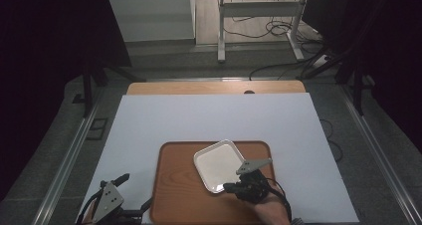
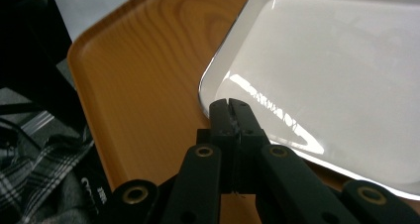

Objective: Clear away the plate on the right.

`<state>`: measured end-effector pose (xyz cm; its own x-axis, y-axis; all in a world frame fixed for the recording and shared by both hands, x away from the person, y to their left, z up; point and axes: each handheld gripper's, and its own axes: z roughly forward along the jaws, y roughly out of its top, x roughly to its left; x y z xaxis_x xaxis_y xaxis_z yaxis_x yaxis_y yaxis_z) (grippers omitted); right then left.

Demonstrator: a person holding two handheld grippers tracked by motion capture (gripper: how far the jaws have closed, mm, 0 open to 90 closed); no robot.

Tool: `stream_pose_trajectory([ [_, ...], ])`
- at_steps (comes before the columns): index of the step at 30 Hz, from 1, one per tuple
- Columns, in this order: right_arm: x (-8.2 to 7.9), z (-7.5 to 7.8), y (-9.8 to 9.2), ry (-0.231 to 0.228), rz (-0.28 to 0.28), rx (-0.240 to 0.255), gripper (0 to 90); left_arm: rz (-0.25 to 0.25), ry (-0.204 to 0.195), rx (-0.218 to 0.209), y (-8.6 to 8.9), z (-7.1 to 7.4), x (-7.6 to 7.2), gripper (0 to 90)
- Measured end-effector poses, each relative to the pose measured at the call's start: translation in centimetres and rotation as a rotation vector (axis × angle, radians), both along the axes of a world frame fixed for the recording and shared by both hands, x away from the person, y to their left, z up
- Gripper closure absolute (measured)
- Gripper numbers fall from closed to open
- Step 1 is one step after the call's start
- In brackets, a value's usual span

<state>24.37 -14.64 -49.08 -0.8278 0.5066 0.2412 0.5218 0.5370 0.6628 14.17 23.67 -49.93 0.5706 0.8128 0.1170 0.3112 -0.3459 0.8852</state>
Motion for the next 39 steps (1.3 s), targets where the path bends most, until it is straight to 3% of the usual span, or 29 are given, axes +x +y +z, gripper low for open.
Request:
stream_pose_trajectory([
  [13, 0.3, -2.0, 0.9, 0.028, 0.043, -0.079, 89.2, 0.000, 0.000, 0.002, 0.0, 0.0, 0.0, 2.3],
  [23, 1.0, -2.4, 2.3, 0.029, 0.056, -0.054, 89.2, 0.000, 0.000, 0.003, 0.0, 0.0, 0.0, 2.4],
  [30, 1.3, -2.5, 3.8, 0.002, 0.067, -0.074, 89.2, 0.000, 0.000, 0.003, 0.0, 0.0, 0.0, 2.4],
  [39, 1.7, -2.6, 4.2, -0.009, 0.062, -0.078, 89.1, -0.001, 0.000, 0.004, 0.0, 0.0, 0.0, 2.3],
])
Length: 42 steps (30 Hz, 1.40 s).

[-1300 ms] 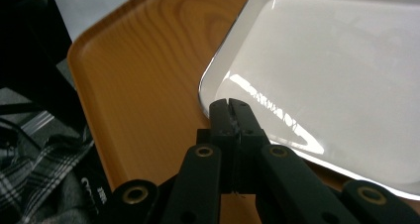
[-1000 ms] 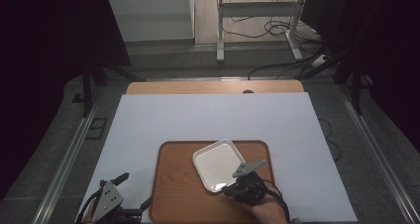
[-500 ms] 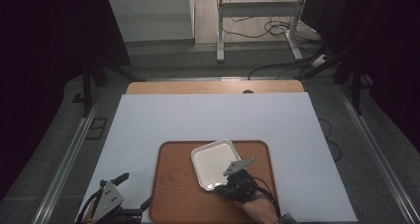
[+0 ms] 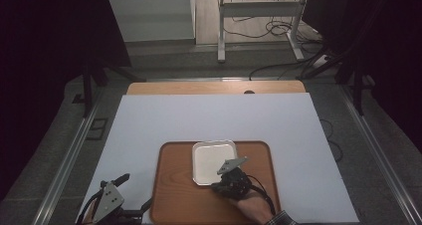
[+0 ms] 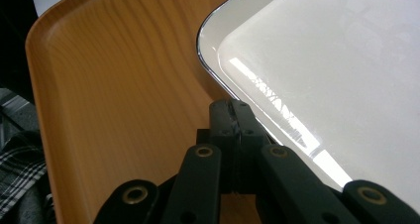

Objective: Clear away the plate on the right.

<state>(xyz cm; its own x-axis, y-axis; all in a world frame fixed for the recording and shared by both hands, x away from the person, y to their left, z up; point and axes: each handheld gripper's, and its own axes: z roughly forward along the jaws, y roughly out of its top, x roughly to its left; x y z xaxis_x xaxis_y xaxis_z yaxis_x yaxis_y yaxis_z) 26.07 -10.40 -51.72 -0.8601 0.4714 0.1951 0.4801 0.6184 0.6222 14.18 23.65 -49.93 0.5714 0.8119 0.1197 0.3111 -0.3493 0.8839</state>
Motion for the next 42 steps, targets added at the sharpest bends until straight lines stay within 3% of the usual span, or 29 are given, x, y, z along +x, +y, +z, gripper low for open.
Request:
stream_pose_trajectory([
  [24, 0.0, 0.4, 0.1, -0.001, -0.002, 0.013, 85.4, -0.002, -0.002, 0.002, 0.0, 0.0, 0.0, 2.4],
  [42, 0.1, 1.8, -0.8, -0.015, -0.041, 0.073, 72.8, -0.001, -0.002, 0.001, 0.0, 0.0, 0.0, 2.4],
])
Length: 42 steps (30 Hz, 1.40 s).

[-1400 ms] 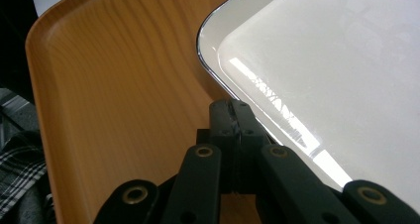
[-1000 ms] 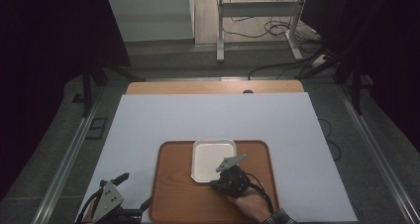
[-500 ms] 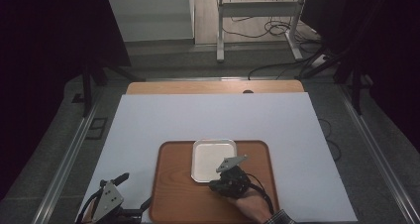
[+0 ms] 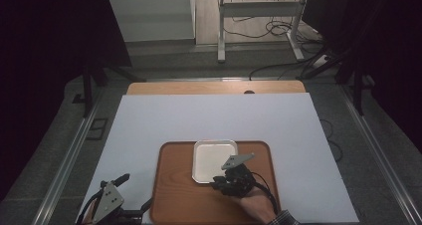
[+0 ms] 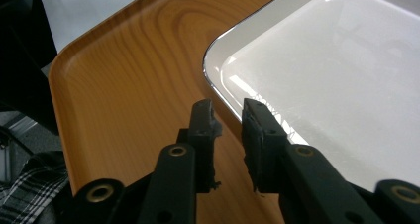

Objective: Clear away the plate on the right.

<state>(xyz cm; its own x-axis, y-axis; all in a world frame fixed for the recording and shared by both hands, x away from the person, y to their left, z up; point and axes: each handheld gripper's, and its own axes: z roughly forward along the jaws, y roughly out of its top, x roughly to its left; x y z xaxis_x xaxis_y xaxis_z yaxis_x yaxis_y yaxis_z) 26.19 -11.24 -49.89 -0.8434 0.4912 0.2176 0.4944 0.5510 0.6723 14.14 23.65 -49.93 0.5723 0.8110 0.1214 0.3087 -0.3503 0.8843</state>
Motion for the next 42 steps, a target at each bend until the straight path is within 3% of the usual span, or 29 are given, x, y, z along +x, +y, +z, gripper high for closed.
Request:
stream_pose_trajectory([
  [14, 0.3, 0.9, -1.2, -0.037, -0.035, 0.004, 60.9, -0.001, 0.000, 0.001, 0.0, 0.0, 0.0, 2.4],
  [27, 0.9, 1.7, -2.9, -0.081, -0.090, 0.028, 44.0, 0.000, 0.000, -0.003, 0.0, 0.0, 0.0, 2.4],
  [42, 1.4, 2.0, -4.4, -0.132, -0.124, 0.014, 31.2, 0.000, 0.001, -0.005, 0.0, 0.0, 0.0, 2.4],
])
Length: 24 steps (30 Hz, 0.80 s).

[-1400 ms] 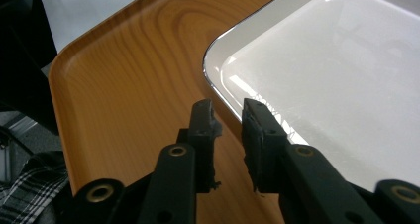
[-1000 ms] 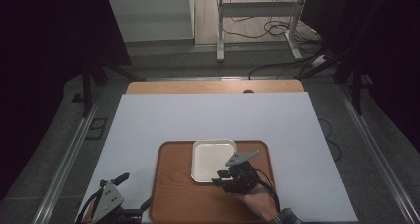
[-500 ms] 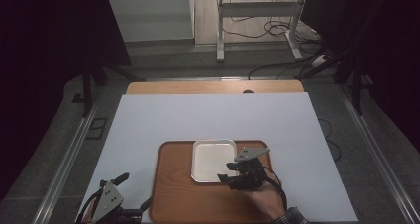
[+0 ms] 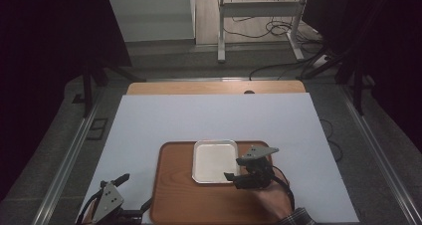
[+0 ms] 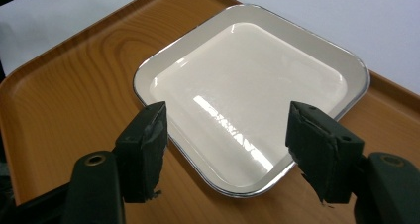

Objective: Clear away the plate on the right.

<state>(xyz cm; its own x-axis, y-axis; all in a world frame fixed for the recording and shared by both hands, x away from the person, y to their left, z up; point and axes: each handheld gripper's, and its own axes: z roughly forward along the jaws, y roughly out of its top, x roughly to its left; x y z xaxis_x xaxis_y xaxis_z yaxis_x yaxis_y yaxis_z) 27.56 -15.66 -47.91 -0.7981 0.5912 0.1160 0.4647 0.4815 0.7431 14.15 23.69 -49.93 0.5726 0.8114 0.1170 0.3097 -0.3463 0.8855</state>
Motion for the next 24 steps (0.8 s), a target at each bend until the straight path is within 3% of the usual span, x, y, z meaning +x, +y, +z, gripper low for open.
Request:
stream_pose_trajectory([
  [24, -0.1, 1.6, -2.3, -0.071, -0.037, 0.040, 15.4, 0.002, 0.001, -0.003, 0.1, 0.0, 0.0, 2.4],
])
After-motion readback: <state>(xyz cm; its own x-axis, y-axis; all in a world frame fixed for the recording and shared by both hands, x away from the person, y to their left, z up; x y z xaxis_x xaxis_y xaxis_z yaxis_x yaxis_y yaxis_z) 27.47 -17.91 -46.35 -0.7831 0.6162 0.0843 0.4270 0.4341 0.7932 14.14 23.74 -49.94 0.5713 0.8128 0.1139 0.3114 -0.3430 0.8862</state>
